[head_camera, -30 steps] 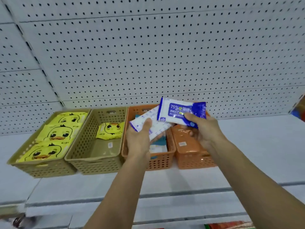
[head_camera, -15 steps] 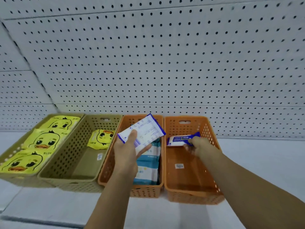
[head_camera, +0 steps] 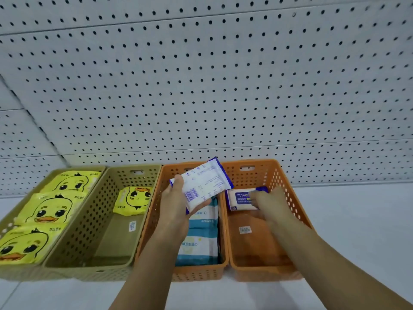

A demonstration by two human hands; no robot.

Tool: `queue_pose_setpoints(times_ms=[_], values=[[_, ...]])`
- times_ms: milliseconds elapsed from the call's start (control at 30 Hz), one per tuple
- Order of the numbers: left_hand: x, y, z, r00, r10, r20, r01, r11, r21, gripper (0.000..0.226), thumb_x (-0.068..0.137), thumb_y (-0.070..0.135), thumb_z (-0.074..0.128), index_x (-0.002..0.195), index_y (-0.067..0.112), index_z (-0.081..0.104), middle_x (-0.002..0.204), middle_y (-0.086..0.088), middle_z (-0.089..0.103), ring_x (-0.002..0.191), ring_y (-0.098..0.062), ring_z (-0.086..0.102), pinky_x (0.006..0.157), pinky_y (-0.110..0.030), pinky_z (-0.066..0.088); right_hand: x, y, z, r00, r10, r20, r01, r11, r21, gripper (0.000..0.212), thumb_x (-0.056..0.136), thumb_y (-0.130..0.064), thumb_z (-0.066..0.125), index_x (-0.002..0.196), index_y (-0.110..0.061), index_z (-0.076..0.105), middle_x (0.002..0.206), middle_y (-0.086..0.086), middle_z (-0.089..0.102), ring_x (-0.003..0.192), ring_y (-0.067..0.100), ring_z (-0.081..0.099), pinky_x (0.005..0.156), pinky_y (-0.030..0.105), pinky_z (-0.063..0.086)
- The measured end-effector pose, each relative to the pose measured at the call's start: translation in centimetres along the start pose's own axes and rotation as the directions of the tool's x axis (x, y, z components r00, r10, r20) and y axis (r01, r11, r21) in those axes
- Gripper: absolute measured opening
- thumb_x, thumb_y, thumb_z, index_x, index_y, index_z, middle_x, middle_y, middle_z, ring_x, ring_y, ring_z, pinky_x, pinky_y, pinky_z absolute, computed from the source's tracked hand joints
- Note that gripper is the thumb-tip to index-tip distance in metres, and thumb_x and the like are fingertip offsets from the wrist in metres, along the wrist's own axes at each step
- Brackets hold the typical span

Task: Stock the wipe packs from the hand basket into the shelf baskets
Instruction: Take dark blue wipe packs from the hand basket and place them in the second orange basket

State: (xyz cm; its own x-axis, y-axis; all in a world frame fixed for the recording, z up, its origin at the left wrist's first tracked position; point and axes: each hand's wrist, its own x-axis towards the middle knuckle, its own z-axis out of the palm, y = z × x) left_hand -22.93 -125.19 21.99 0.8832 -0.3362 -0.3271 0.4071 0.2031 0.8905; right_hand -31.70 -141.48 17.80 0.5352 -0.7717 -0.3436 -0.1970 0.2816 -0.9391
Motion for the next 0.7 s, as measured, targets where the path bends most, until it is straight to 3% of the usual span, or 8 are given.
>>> queue_pose_setpoints(times_ms=[33, 100, 167, 233, 367, 467, 600, 700], values=[[0.0, 0.0, 0.3, 1.000, -0.010, 0.015, 0.010, 1.000, 0.012, 0.034, 0.102, 0.036, 0.043, 0.122, 0.011, 0.054, 0.095, -0.005, 0.073, 0.084, -0.023, 0.073, 0.068, -0.042, 0.061, -0.8, -0.1, -0.1, 0.964, -0.264, 0.039, 0.267, 0.943, -0.199, 0.060, 0.081, -0.008, 0.069, 0.132, -0.023, 0.042, 0.128, 0.003, 0.054, 0.108, 0.013, 0.058, 0.086, 0.034, 0.052], [-0.2, 0.0, 1.1, 0.998, -0.042, 0.040, 0.040, 0.999, 0.028, 0.036, 0.102, 0.035, 0.044, 0.123, 0.009, 0.055, 0.092, -0.006, 0.074, 0.085, -0.025, 0.073, 0.076, -0.046, 0.060, -2.1, -0.7, 0.0, 0.684, -0.649, 0.332, 0.709, 0.487, -0.510, 0.078, 0.078, -0.017, 0.072, 0.142, -0.033, 0.033, 0.144, -0.006, 0.035, 0.131, 0.012, 0.034, 0.104, 0.034, 0.032], [-0.8, 0.1, 1.9, 0.991, -0.089, 0.101, 0.086, 0.996, 0.036, 0.035, 0.101, 0.034, 0.045, 0.119, 0.007, 0.058, 0.096, -0.011, 0.073, 0.090, -0.029, 0.071, 0.083, -0.051, 0.057, -2.2, -1.7, 0.2, 0.367, -0.722, 0.586, 0.845, -0.004, -0.534, 0.071, 0.073, -0.022, 0.074, 0.137, -0.030, 0.044, 0.145, -0.003, 0.041, 0.132, 0.019, 0.034, 0.103, 0.036, 0.027], [-1.4, 0.2, 2.3, 0.980, -0.101, 0.174, 0.091, 0.994, 0.064, 0.039, 0.102, 0.037, 0.041, 0.116, 0.006, 0.060, 0.101, -0.015, 0.072, 0.096, -0.031, 0.070, 0.087, -0.049, 0.056, -1.6, -2.0, -0.3, 0.246, -0.746, 0.618, 0.873, -0.106, -0.475, 0.050, 0.073, -0.020, 0.071, 0.120, -0.026, 0.059, 0.124, -0.003, 0.061, 0.114, 0.019, 0.053, 0.093, 0.034, 0.035], [-2.4, -0.4, 1.6, 0.948, 0.017, 0.317, -0.162, 0.886, 0.435, 0.045, 0.101, 0.051, 0.033, 0.123, 0.021, 0.058, 0.116, 0.007, 0.065, 0.104, -0.009, 0.062, 0.081, -0.021, 0.048, -0.8, -3.5, -2.4, 0.578, -0.703, 0.415, 0.758, 0.273, -0.593, 0.026, 0.089, -0.024, 0.062, 0.114, -0.026, 0.055, 0.091, -0.001, 0.064, 0.081, 0.022, 0.060, 0.068, 0.034, 0.049], [-3.3, -2.4, -0.3, 0.884, 0.039, 0.466, -0.394, 0.601, 0.695, 0.033, 0.098, 0.048, 0.046, 0.130, 0.040, 0.045, 0.118, 0.028, 0.048, 0.117, 0.003, 0.044, 0.083, -0.008, 0.035, 1.0, -4.1, -3.6, 0.837, -0.408, 0.364, 0.490, 0.265, -0.830, 0.025, 0.088, -0.025, 0.061, 0.112, -0.026, 0.053, 0.097, -0.003, 0.058, 0.087, 0.022, 0.059, 0.073, 0.035, 0.050], [-3.9, -4.9, -1.7, 0.815, 0.043, 0.577, -0.556, 0.336, 0.760, 0.058, 0.091, 0.049, 0.058, 0.143, 0.043, 0.033, 0.142, 0.024, 0.040, 0.120, 0.011, 0.032, 0.098, -0.018, 0.034, 3.1, -1.8, -3.0, 0.829, 0.079, 0.554, 0.540, 0.148, -0.829, 0.016, 0.086, -0.020, 0.067, 0.101, -0.015, 0.064, 0.105, 0.002, 0.067, 0.092, 0.019, 0.062, 0.078, 0.036, 0.055], [-3.5, -5.5, -1.9, 0.810, 0.081, 0.581, -0.577, 0.289, 0.764, 0.063, 0.090, 0.051, 0.058, 0.145, 0.043, 0.028, 0.145, 0.022, 0.040, 0.125, 0.008, 0.035, 0.101, -0.023, 0.040, 3.7, 0.3, -2.3, 0.823, 0.179, 0.540, 0.517, 0.159, -0.841, 0.024, 0.087, -0.022, 0.066, 0.110, -0.016, 0.062, 0.114, 0.002, 0.064, 0.098, 0.017, 0.061, 0.078, 0.031, 0.055]])
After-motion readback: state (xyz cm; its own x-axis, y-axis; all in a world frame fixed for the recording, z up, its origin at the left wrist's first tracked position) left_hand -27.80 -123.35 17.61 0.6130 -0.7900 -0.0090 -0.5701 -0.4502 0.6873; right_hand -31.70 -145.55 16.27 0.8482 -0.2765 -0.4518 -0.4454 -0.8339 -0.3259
